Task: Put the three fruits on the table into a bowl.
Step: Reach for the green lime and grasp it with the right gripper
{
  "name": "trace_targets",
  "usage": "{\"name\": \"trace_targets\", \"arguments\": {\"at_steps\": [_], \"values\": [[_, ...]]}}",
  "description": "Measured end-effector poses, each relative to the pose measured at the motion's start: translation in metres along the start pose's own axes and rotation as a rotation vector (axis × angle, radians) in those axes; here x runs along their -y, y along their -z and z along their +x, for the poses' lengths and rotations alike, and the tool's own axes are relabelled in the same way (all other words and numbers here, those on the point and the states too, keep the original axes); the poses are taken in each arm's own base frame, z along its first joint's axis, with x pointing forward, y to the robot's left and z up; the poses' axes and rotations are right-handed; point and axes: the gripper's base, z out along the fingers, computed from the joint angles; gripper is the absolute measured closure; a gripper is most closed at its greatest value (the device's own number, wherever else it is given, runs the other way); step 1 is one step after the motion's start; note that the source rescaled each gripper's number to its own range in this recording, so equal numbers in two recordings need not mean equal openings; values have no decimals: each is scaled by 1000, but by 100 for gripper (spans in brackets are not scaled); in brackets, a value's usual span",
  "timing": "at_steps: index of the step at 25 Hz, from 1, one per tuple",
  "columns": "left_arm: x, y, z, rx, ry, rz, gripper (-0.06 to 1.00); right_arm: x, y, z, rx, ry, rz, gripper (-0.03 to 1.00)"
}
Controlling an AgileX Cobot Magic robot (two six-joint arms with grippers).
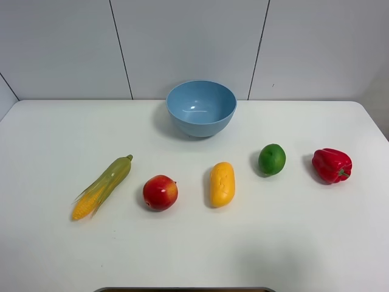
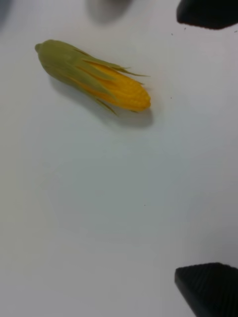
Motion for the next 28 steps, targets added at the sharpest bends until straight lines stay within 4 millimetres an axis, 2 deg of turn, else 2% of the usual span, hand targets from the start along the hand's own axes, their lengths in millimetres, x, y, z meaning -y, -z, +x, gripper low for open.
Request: {"name": "trace_targets", "arguments": {"at_steps": [28], "values": [[0,0,0,0,0,0,-5,0,0,0,0,0,0,6]]}}
